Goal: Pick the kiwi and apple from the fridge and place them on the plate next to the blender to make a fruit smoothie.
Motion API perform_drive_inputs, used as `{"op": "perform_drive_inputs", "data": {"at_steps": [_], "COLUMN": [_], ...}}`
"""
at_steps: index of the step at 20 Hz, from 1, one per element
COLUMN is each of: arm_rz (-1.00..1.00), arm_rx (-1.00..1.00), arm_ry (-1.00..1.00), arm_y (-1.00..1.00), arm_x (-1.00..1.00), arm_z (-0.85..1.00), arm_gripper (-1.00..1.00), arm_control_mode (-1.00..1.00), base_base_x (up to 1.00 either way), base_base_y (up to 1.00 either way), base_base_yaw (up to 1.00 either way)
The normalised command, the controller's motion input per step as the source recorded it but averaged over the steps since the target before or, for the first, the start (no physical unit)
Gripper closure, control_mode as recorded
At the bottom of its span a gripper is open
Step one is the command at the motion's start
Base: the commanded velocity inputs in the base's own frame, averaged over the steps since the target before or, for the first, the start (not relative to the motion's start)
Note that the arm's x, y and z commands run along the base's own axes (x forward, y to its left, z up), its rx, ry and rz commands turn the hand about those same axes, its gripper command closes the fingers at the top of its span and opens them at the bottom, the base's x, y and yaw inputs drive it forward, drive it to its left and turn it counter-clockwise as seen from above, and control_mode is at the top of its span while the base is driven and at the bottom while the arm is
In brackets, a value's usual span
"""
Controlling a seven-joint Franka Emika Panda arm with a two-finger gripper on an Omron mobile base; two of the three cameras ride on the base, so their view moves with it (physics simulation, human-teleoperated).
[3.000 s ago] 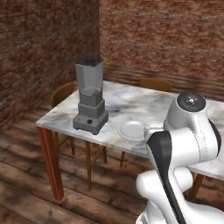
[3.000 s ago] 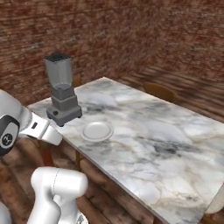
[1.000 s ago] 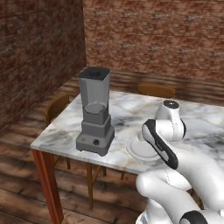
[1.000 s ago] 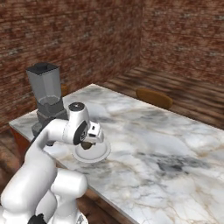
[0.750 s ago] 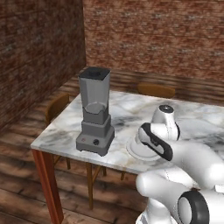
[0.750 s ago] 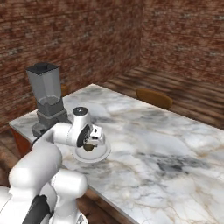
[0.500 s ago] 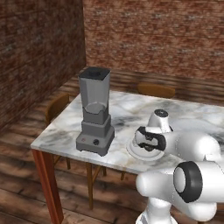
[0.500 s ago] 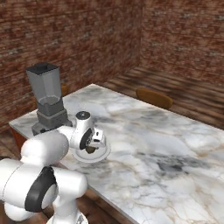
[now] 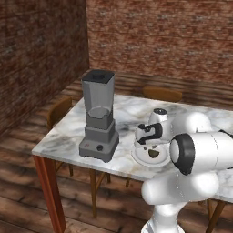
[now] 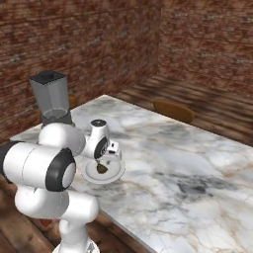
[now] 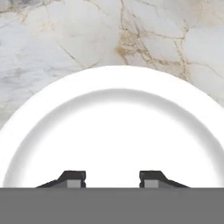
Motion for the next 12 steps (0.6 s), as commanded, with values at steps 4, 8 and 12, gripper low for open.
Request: {"op": "perform_drive_inputs", "data": {"at_steps": [4,8,12], "arm_rz": [0.00,0.00,0.00], "arm_rx": [0.00,0.00,0.00], "arm_ry": [0.00,-0.02,-0.20], "arm_y": [0.00,0.00,0.00], "arm_x": [-0.08,-0.51,-0.95], "arm_z": [0.02,0.52,0.79], "arm_gripper": [-1.00,-1.00,-1.00], "arm_control_mode": [-1.00,-1.00,-1.00], "base_base_x": [0.00,0.00,0.00], "base_base_y": [0.00,0.00,0.00], "base_base_yaw": [0.00,0.00,0.00]}}
